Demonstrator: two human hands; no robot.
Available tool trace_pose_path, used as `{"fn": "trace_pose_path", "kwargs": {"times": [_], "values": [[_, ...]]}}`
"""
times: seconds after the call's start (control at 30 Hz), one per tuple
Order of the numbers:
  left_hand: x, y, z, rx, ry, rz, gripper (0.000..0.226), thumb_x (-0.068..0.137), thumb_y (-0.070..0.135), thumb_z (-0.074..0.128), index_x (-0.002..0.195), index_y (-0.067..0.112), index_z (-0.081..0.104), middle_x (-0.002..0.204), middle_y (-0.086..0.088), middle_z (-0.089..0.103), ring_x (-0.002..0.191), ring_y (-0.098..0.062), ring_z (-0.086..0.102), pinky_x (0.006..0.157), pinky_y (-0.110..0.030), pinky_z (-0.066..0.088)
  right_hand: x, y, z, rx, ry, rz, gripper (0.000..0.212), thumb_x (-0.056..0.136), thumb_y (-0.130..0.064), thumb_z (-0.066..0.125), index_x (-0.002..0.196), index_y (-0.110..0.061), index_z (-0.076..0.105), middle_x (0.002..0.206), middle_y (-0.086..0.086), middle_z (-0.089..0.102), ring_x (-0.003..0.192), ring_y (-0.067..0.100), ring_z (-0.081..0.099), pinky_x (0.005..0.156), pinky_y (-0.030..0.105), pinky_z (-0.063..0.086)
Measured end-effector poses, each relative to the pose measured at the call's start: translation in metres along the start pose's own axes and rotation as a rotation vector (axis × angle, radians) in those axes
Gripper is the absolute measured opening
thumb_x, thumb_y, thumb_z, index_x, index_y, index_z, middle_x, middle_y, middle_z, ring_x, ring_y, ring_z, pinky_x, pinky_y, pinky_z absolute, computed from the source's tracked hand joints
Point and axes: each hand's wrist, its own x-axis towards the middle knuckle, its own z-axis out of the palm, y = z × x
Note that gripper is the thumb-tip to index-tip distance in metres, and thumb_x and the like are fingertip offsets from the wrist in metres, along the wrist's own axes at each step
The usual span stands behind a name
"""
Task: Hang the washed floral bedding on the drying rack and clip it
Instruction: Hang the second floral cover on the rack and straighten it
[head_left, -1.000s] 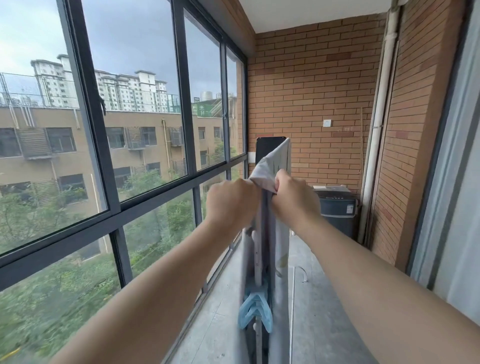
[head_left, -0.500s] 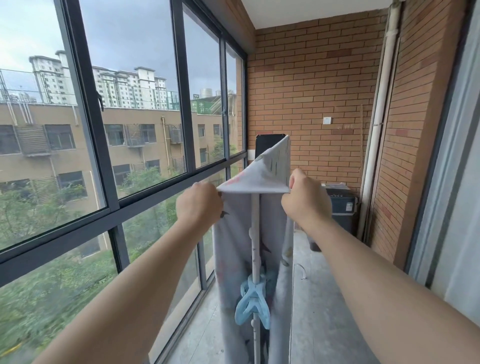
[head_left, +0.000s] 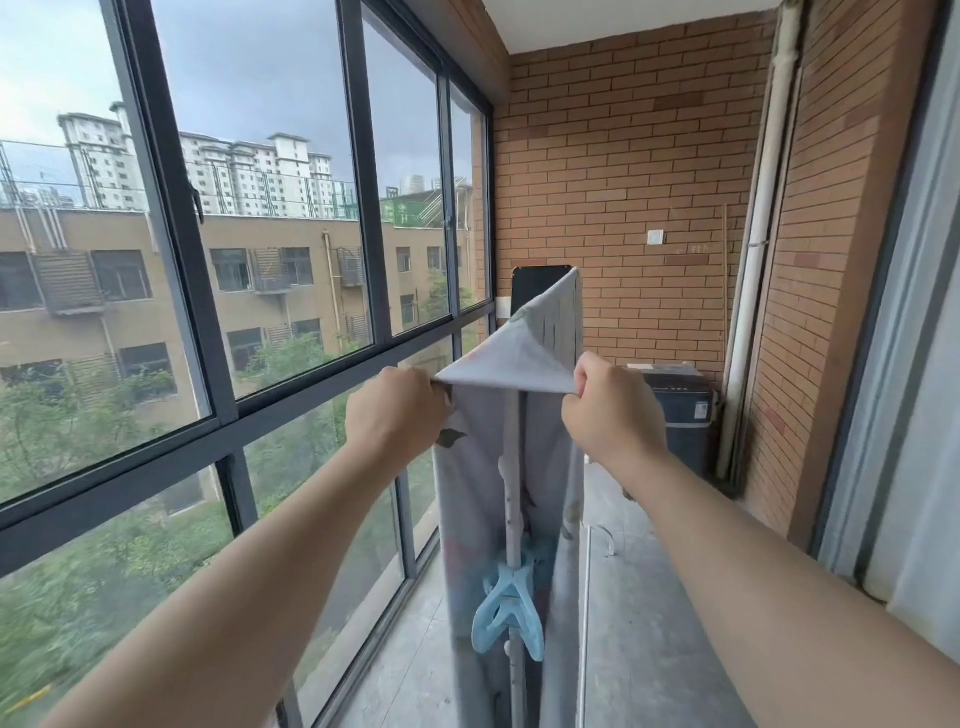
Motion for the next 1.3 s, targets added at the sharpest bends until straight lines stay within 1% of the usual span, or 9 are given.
{"fn": "trace_pose_path", "kwargs": {"times": [0.17, 0.37, 0.6, 0.7, 0.87, 0.93, 1.0, 1.17, 1.3], "values": [[-0.010, 0.032, -0.002, -0.006, 0.147, 0.220, 0.036, 0.099, 0.051, 0.042, 0.086, 0.018, 0.050, 0.068, 0.001, 0.045, 0.062, -0.029, 0.048, 0.053, -0.032, 0.034, -0.009, -0.024, 0.013, 0.036, -0.161, -0.072, 0.022, 0.083, -0.014, 0.053, 0.070, -0.019, 0.036, 0.064, 0.003, 0.048, 0.060, 0.033, 0.046, 0.051, 0.030, 0.035], [0.016, 0.027, -0.017, -0.083, 0.139, 0.188, 0.032, 0.094, 0.026, 0.041, 0.072, 0.012, 0.061, 0.068, -0.006, 0.060, 0.059, -0.031, 0.058, 0.049, -0.028, 0.044, -0.006, -0.030, 0.012, 0.074, -0.103, -0.121, 0.027, 0.091, -0.018, 0.055, 0.069, -0.020, 0.039, 0.058, -0.005, 0.044, 0.052, 0.013, 0.041, 0.047, 0.023, 0.026], [0.011, 0.032, -0.022, -0.202, 0.142, 0.191, 0.034, 0.088, 0.024, 0.043, 0.060, 0.009, 0.056, 0.059, -0.007, 0.056, 0.055, -0.030, 0.053, 0.047, -0.025, 0.034, -0.005, -0.025, 0.016, 0.168, -0.118, -0.226, 0.036, 0.091, -0.020, 0.054, 0.064, -0.024, 0.031, 0.055, -0.002, 0.043, 0.049, 0.017, 0.041, 0.046, 0.027, 0.026], [0.004, 0.037, -0.022, -0.266, 0.192, 0.202, 0.035, 0.086, 0.028, 0.041, 0.061, 0.010, 0.058, 0.057, -0.005, 0.056, 0.056, -0.032, 0.056, 0.047, -0.026, 0.036, -0.002, -0.015, 0.017, 0.245, -0.136, -0.312, 0.039, 0.094, -0.027, 0.055, 0.063, -0.028, 0.032, 0.053, -0.004, 0.043, 0.048, 0.018, 0.043, 0.046, 0.032, 0.035], [-0.006, 0.073, -0.024, -0.204, 0.428, 0.199, 0.028, 0.086, 0.029, 0.048, 0.105, 0.026, 0.069, 0.093, 0.005, 0.071, 0.080, -0.029, 0.065, 0.061, -0.031, 0.041, 0.007, 0.014, 0.018, 0.359, -0.034, -0.349, 0.033, 0.097, -0.034, 0.037, 0.065, -0.028, 0.034, 0.048, -0.006, 0.038, 0.044, 0.019, 0.041, 0.046, 0.030, 0.033], [-0.007, 0.095, -0.020, -0.187, 0.609, 0.324, 0.025, 0.084, 0.028, 0.051, 0.100, 0.020, 0.068, 0.095, 0.004, 0.070, 0.086, -0.028, 0.063, 0.066, -0.034, 0.043, 0.011, 0.031, 0.018, 0.400, 0.023, -0.260, 0.034, 0.096, -0.034, 0.034, 0.064, -0.023, 0.034, 0.048, -0.002, 0.039, 0.046, 0.020, 0.042, 0.046, 0.034, 0.034], [-0.003, 0.125, -0.010, -0.213, 0.672, 0.427, 0.018, 0.081, 0.026, 0.052, 0.090, 0.018, 0.066, 0.085, 0.004, 0.068, 0.083, -0.026, 0.060, 0.069, -0.037, 0.045, 0.021, 0.053, 0.017, 0.457, 0.063, -0.133, 0.037, 0.094, -0.040, 0.030, 0.064, -0.019, 0.036, 0.048, 0.003, 0.047, 0.048, 0.023, 0.048, 0.049, 0.041, 0.041], [0.016, 0.221, 0.046, -0.289, 0.242, 0.294, 0.014, 0.086, 0.024, 0.050, 0.096, 0.025, 0.061, 0.092, 0.010, 0.064, 0.078, -0.017, 0.056, 0.059, -0.029, 0.043, 0.055, 0.139, 0.012, 0.562, 0.119, 0.186, 0.040, 0.098, -0.038, 0.032, 0.070, -0.014, 0.048, 0.058, 0.011, 0.059, 0.060, 0.031, 0.059, 0.062, 0.050, 0.052], [0.036, 0.288, 0.115, -0.322, 0.040, 0.171, 0.021, 0.086, 0.019, 0.046, 0.096, 0.028, 0.063, 0.098, 0.009, 0.064, 0.078, -0.016, 0.054, 0.061, -0.028, 0.042, 0.090, 0.225, 0.005, 0.652, 0.102, 0.337, 0.040, 0.101, -0.041, 0.035, 0.070, -0.019, 0.049, 0.065, 0.011, 0.063, 0.061, 0.032, 0.060, 0.065, 0.051, 0.053]]}}
